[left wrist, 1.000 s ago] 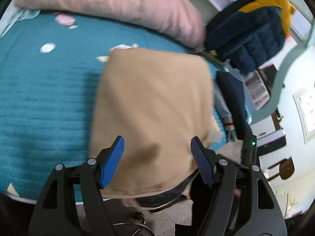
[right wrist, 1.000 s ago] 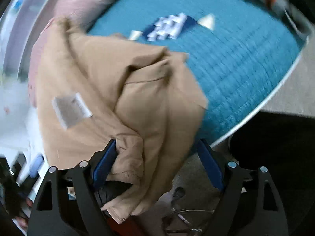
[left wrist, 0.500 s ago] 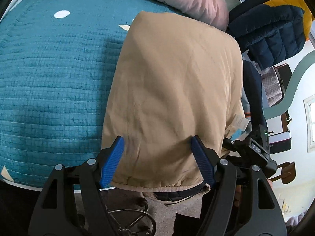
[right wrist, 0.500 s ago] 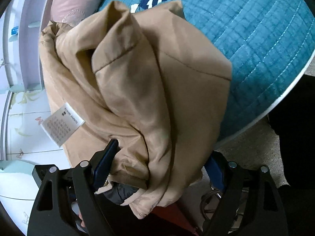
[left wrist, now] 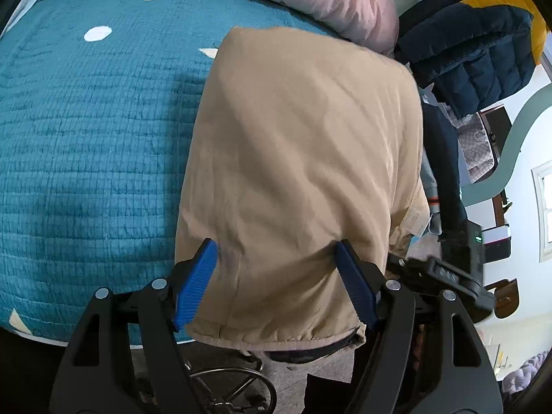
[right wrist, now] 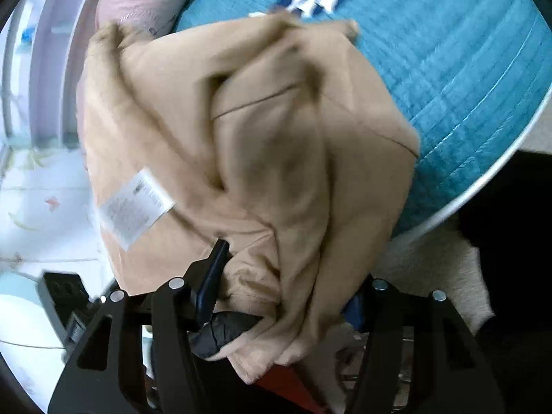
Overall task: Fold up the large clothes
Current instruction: 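Grasp the folded tan jacket bundle with both tools and lift it off the mattress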
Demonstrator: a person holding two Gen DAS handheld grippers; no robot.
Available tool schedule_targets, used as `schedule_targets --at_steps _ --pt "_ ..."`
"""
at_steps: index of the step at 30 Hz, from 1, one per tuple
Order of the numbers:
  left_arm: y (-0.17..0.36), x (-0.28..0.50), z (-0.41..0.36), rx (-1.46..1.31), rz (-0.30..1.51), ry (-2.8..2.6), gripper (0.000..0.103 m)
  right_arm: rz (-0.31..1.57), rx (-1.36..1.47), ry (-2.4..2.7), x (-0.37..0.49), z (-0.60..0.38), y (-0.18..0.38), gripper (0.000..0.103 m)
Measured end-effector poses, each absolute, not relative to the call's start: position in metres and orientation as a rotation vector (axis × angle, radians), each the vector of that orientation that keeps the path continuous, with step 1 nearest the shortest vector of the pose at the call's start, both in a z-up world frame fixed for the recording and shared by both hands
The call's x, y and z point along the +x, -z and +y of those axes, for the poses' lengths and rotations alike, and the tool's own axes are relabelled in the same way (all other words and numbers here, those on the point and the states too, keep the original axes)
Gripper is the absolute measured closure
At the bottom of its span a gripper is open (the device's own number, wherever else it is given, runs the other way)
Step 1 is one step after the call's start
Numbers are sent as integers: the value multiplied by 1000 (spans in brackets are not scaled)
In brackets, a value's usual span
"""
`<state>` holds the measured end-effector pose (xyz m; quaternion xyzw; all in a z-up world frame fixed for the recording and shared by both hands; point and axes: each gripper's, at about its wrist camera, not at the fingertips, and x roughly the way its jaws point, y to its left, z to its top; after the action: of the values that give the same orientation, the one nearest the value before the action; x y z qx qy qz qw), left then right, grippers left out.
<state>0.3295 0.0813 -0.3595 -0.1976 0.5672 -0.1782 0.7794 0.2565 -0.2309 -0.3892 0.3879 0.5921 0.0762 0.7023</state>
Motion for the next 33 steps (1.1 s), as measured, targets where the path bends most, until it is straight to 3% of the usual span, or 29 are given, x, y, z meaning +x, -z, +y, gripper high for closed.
schedule_targets --at_steps 3,8,10,12,18,25,28,33 --pt "354 337 87 -422 1222 392 31 1294 792 -216 258 -209 381 42" --pt "330 359 94 -345 1187 426 31 1301 948 -221 262 -220 417 36" --pt "315 375 94 -298 1164 453 30 1283 971 -270 263 -221 417 67" --pt "301 392 91 -249 1145 479 30 1261 985 -306 262 -229 412 78" --pt "268 459 52 -92 1161 680 23 1295 965 -305 253 -273 406 83" --pt "321 516 -36 153 1419 868 23 1329 929 -273 251 -270 413 83" --pt "354 533 -57 224 1516 870 14 1335 950 -277 251 -266 418 83" --pt "407 552 -72 229 1713 889 10 1342 932 -286 258 -264 415 81"
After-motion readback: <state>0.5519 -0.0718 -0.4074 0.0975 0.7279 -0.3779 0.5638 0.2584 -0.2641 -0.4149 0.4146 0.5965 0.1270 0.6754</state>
